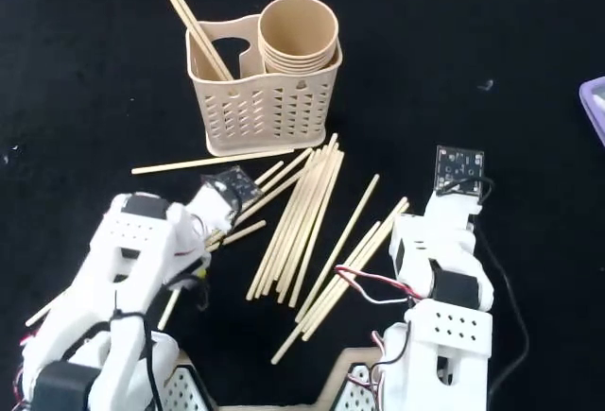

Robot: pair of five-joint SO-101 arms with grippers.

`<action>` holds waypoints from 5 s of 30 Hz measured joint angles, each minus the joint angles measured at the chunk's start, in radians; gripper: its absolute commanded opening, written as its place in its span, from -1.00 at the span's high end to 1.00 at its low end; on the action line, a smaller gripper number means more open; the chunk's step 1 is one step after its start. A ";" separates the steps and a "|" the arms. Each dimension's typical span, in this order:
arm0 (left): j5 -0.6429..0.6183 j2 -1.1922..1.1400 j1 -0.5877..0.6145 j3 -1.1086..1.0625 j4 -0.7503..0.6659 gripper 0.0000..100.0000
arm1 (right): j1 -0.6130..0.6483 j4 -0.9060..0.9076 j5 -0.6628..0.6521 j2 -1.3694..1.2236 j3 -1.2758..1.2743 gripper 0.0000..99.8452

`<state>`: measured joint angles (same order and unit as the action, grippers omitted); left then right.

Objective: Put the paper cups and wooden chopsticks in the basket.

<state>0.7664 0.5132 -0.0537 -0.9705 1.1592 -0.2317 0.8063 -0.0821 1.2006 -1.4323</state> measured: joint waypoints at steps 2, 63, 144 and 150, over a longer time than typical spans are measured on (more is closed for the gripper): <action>0.023 -0.028 0.034 0.029 -0.003 0.73 | 0.000 0.000 0.000 0.000 0.000 0.64; -0.362 0.661 0.060 0.196 -0.003 0.94 | 0.000 0.000 0.000 0.000 0.000 0.64; -0.287 0.100 0.364 0.502 0.089 0.60 | 0.000 0.000 0.000 0.000 -0.006 0.64; -0.052 0.100 0.416 0.261 0.127 0.60 | 0.000 0.000 0.000 0.000 -0.006 0.64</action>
<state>0.7142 0.6130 0.3621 -0.7096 1.2866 -0.2317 0.8063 -0.0821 1.2006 -1.4385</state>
